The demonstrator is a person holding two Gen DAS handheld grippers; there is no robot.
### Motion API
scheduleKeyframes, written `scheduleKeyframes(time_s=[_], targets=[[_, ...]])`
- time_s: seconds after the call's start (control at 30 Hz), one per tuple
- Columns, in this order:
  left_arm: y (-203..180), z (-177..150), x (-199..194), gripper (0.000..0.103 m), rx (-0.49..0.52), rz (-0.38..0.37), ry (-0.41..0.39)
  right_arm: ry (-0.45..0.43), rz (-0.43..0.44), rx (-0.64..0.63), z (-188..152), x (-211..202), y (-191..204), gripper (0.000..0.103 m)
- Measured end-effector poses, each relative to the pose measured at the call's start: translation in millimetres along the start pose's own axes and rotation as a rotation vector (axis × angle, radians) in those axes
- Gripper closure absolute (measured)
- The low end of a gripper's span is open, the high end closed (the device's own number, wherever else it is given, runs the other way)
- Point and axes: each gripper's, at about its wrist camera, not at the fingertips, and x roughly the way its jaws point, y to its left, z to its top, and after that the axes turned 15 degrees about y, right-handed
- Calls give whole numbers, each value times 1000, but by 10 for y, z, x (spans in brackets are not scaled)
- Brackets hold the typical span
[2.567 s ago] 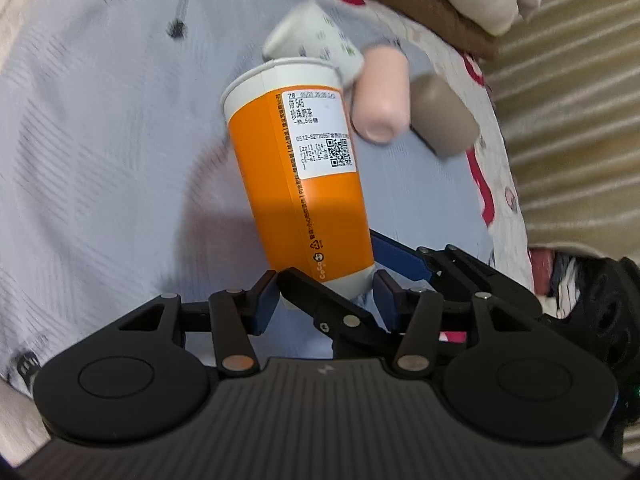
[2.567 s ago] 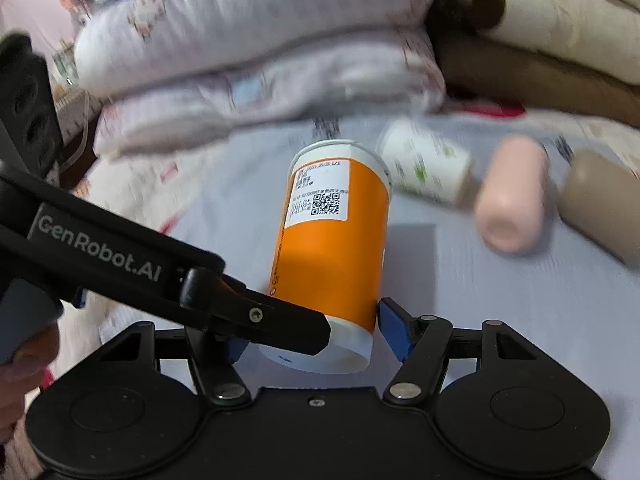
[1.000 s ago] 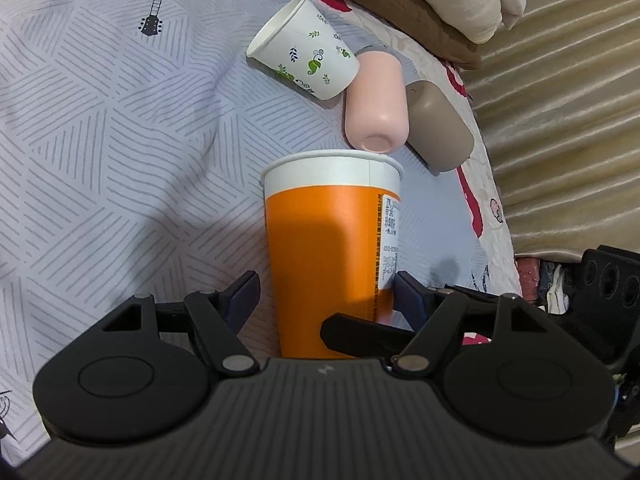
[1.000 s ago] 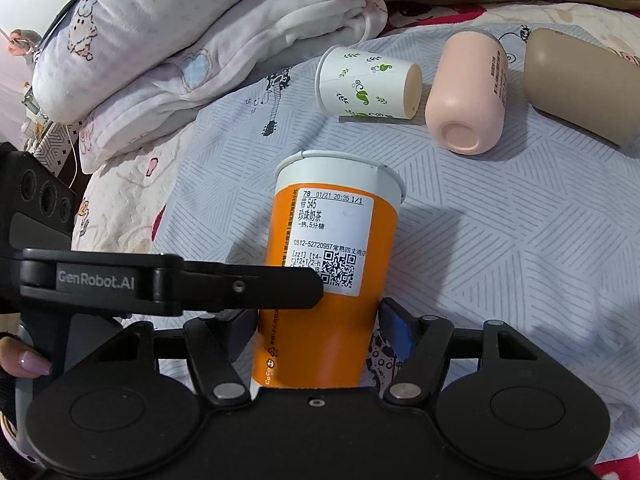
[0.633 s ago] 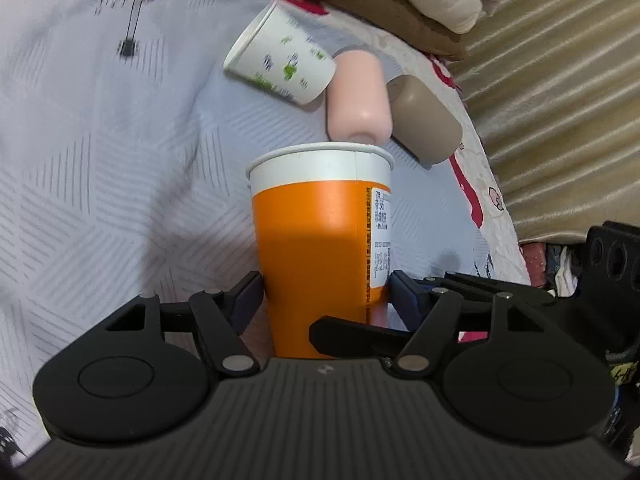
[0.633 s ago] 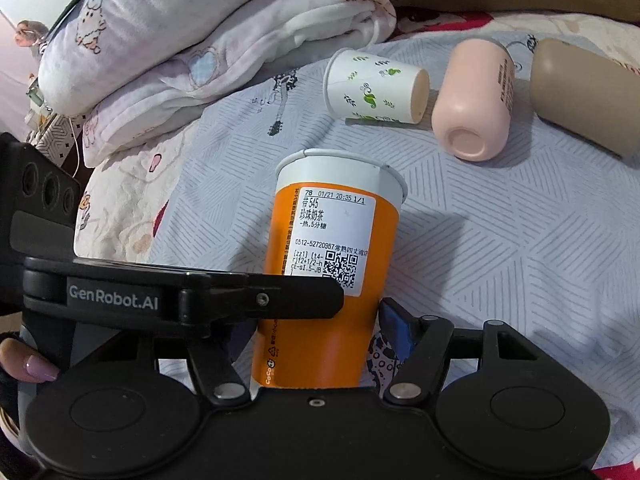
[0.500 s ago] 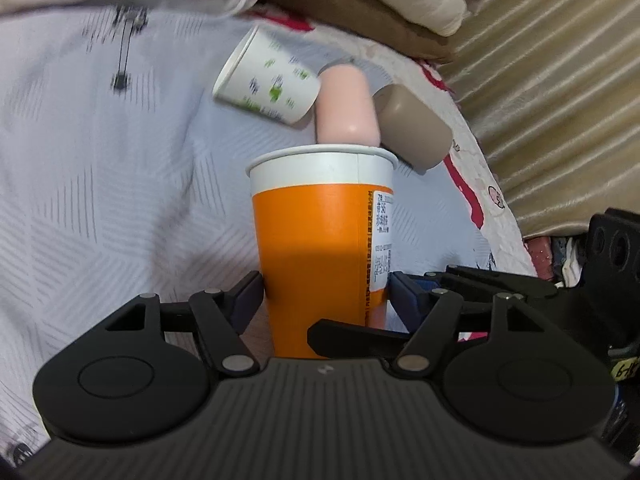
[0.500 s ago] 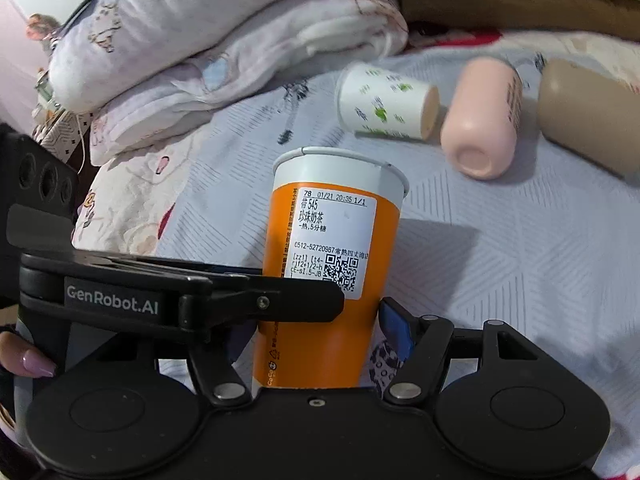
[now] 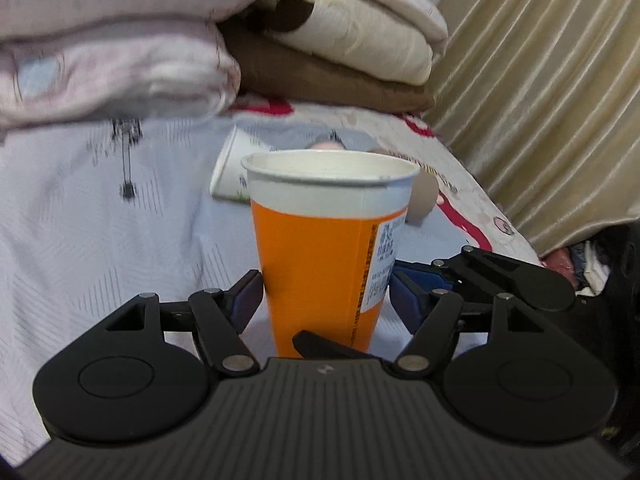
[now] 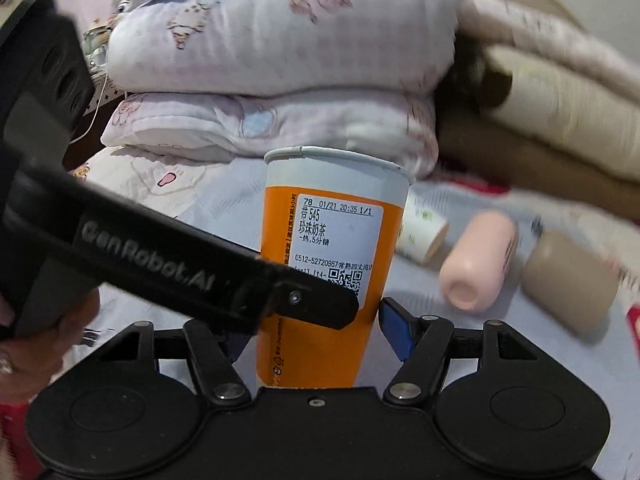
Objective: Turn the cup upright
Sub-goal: 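Lower the upright orange cup onto the cloth with the right gripper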
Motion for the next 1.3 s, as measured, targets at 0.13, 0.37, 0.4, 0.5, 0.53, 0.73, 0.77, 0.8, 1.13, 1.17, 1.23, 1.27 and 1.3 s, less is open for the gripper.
scheduleKeyframes(time_s=[0.13, 0.37, 0.4, 0.5, 0.53, 0.73, 0.77, 0.8, 1.13, 1.17, 1.23, 1.27, 1.3], targets=[[-178, -68, 29, 35, 106, 107, -56, -72, -90, -69, -53, 42, 80, 31], [-174, -112, 67, 35, 122, 100, -92, -78, -124, -76, -34, 85, 82, 31], [-166, -115, 66, 35, 124, 95, -102, -86, -133, -81, -36, 85, 82, 31], [-160, -137, 73, 35, 135, 89, -115, -108, -167, -106, -80, 83, 123, 31], [-164, -139, 79, 35, 142, 92, -117, -113, -179, -114, -90, 89, 131, 31], [-225, -154, 165, 35, 183, 99, -114, -84, -229, -123, -114, 165, 148, 31], [-216, -150, 175, 35, 179, 95, -109, -78, -226, -118, -111, 171, 137, 31], [-204, -143, 186, 35, 174, 90, -102, -69, -221, -113, -107, 179, 126, 31], [-160, -113, 303, 35, 142, 42, -54, 34, -141, 20, -70, 268, -69, 33], [-154, -110, 302, 35, 140, 36, -52, 43, -131, 37, -69, 272, -89, 33], [-150, -101, 301, 34, 135, 18, -51, 53, -105, 79, -70, 276, -147, 33], [-150, -99, 297, 34, 131, 11, -49, 57, -92, 103, -66, 278, -182, 33], [-148, -95, 292, 33, 126, 4, -49, 62, -75, 131, -65, 279, -220, 33]])
